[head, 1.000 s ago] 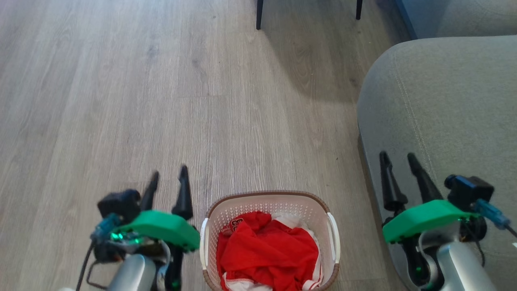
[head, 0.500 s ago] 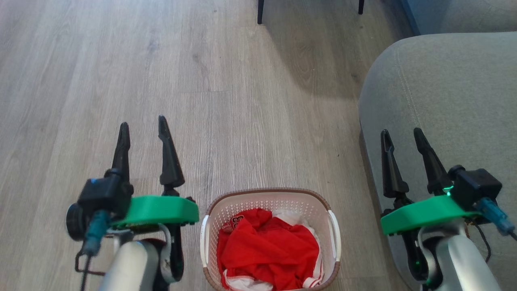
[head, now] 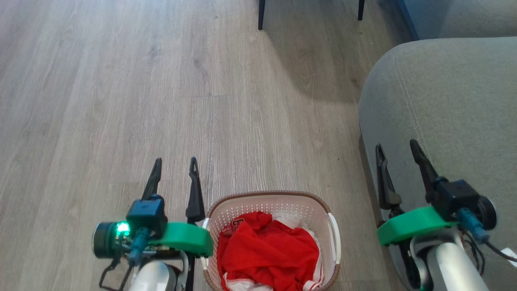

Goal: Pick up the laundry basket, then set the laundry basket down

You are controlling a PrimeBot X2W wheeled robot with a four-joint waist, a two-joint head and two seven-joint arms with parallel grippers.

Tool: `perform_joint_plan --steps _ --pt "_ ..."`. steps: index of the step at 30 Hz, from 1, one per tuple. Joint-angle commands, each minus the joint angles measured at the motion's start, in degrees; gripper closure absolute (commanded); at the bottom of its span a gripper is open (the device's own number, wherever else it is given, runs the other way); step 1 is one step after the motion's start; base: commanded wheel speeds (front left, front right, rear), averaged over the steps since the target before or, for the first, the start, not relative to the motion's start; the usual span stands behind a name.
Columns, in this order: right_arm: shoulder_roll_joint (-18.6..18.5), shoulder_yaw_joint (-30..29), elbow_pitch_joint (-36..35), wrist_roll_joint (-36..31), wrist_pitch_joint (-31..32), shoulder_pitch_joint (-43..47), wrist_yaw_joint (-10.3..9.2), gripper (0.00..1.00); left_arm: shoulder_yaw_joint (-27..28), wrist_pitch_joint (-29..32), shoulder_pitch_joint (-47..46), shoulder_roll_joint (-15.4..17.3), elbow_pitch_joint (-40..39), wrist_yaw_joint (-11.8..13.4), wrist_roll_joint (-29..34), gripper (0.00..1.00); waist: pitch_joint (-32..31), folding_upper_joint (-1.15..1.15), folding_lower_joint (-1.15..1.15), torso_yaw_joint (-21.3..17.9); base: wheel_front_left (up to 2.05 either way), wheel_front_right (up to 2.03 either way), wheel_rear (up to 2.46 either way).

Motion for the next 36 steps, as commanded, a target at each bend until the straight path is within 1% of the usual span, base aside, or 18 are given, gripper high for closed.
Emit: perform_joint_plan --steps 1,4,7,10,12,20,27,32,34,36 --pt "0.3 1.1 -1.6 -1.6 -0.7 -0.6 0.34 0.0 1.4 -0.7 -2.4 -0.1 -1.6 0.0 1.6 0.0 0.0 0.0 0.0 0.0 0.0 0.0 0.0" --pt "0.4 1.1 0.3 -3.0 -1.2 -0.5 0.35 0.0 2.5 -1.2 -1.0 -0.2 3.1 0.1 0.2 0.0 -0.1 0.0 0.0 0.1 0.0 0.0 0.0" --pt "0.4 0.8 4.4 -1.1 -1.0 0.1 0.35 0.0 2.8 -1.3 -1.1 -0.2 6.8 0.0 -2.8 0.0 -0.3 0.0 0.0 -0.1 0.0 0.0 0.0" --pt "0.4 1.3 7.2 -2.7 -0.9 -0.5 0.35 0.0 2.3 -1.3 -1.3 -0.2 9.5 -0.9 -6.6 0.0 -0.3 0.0 0.0 -0.1 0.0 0.0 0.0" --pt "0.4 1.4 7.9 -2.0 -1.0 -0.9 0.35 0.0 1.8 -1.3 -1.6 -0.2 10.8 -2.0 -8.6 0.0 -0.3 0.0 0.0 -0.2 0.0 0.0 0.0" --pt "0.4 1.4 8.5 -1.6 -1.2 -2.0 0.35 0.0 2.1 -1.3 -2.3 -0.2 10.9 -2.4 -8.1 0.0 -0.3 0.0 0.0 -0.4 0.0 0.0 0.0" --pt "0.4 1.1 8.2 -1.6 -1.3 -2.0 0.35 0.0 2.1 -1.3 -2.4 -0.2 12.8 -1.7 -8.1 0.0 0.2 0.0 0.0 -0.4 0.0 0.0 0.0" --pt "0.4 0.8 9.5 -1.9 -1.2 -2.4 0.35 0.0 1.7 -1.3 -3.0 -0.2 14.6 -1.6 -9.5 0.0 2.0 0.0 0.0 -0.6 0.0 0.0 0.0" --pt "0.4 0.7 11.4 -2.6 -0.4 -3.6 0.35 0.0 0.7 -1.3 -4.4 -0.2 17.2 -1.8 -10.3 0.0 4.5 0.0 0.0 -0.7 0.0 0.0 0.0" --pt "0.4 0.7 12.1 -2.7 -0.1 -4.3 0.35 0.0 0.4 -1.3 -5.1 -0.2 17.9 -2.0 -10.6 0.0 5.6 0.0 0.0 -0.7 0.0 0.0 0.0"
